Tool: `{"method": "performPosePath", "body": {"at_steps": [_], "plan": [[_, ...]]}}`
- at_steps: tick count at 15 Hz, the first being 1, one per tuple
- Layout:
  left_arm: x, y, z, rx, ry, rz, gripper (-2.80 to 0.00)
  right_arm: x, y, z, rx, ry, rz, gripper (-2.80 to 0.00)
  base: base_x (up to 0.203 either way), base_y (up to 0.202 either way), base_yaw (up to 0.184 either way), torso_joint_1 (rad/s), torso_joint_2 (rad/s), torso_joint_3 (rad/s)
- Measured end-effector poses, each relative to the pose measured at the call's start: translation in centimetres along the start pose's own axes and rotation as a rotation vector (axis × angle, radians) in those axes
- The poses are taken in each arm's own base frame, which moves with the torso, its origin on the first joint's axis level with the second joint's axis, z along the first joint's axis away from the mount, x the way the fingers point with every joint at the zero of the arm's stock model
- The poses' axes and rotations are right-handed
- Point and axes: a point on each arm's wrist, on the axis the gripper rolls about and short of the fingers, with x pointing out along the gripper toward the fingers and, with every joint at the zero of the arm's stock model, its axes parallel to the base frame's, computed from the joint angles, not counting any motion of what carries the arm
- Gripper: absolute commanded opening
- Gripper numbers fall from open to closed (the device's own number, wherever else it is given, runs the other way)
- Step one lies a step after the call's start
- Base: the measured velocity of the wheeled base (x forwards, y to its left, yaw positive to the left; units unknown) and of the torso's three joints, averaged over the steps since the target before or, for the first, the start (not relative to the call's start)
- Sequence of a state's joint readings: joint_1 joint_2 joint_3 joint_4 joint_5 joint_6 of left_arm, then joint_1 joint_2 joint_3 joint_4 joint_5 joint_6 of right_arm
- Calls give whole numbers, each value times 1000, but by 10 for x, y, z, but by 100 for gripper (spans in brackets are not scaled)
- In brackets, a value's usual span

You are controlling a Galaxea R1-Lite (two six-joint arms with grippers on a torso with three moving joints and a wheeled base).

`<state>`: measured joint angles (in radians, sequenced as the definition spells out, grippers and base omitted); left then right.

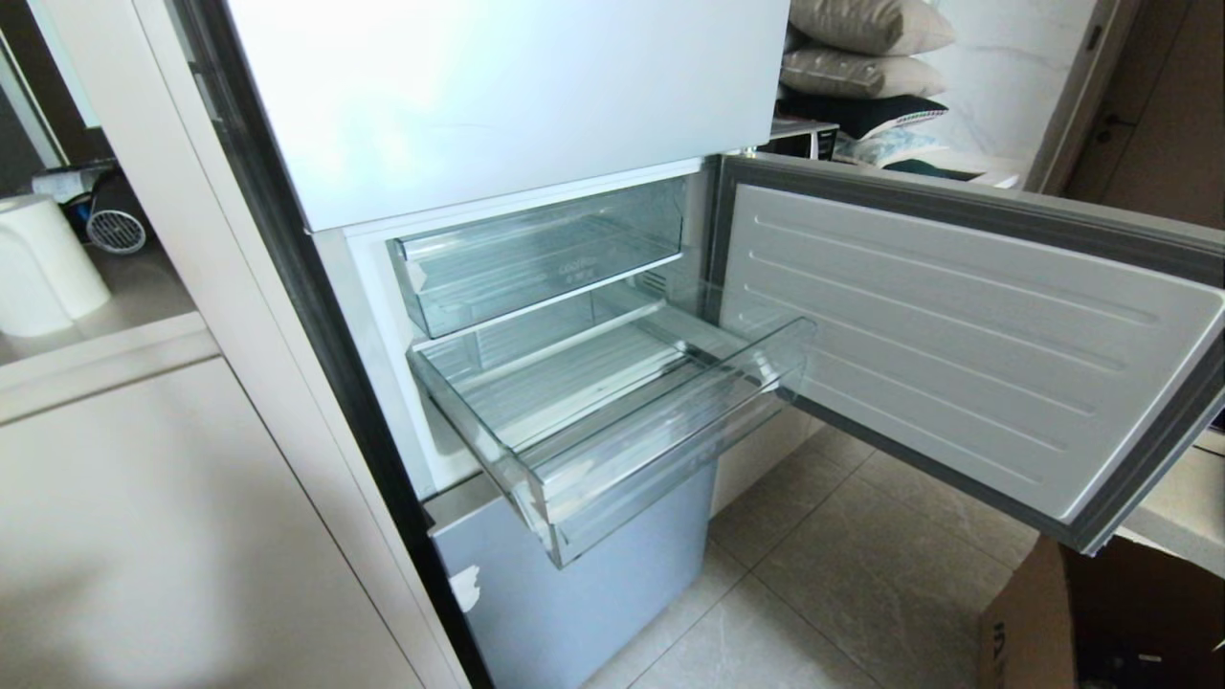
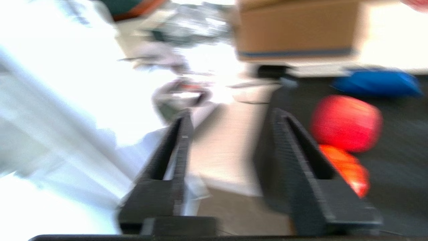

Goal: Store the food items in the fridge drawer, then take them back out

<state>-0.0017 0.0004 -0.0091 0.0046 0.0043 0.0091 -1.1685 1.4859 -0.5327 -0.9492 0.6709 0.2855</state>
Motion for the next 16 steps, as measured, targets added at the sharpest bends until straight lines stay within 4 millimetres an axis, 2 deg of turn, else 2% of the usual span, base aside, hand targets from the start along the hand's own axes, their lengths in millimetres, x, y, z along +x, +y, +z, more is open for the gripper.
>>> {"method": "performPosePath", "body": {"at_steps": [2, 4, 8, 11, 13, 16], "plan": [[0, 0, 0, 0, 0, 0, -280, -29, 33, 2, -30, -8, 129, -280, 0, 0, 0, 0, 0, 0], [0, 0, 0, 0, 0, 0, -280, -47, 69, -8, -28, 39, 294, -280, 0, 0, 0, 0, 0, 0], [0, 0, 0, 0, 0, 0, -280, -62, 131, -41, 56, 274, 533, -280, 0, 0, 0, 0, 0, 0], [0, 0, 0, 0, 0, 0, -280, -74, 174, -65, 38, 483, 687, -280, 0, 0, 0, 0, 0, 0], [0, 0, 0, 0, 0, 0, -280, -66, 199, -76, -9, 587, 697, -280, 0, 0, 0, 0, 0, 0], [0, 0, 0, 0, 0, 0, -280, -33, 233, -94, -69, 699, 661, -280, 0, 0, 0, 0, 0, 0]]}}
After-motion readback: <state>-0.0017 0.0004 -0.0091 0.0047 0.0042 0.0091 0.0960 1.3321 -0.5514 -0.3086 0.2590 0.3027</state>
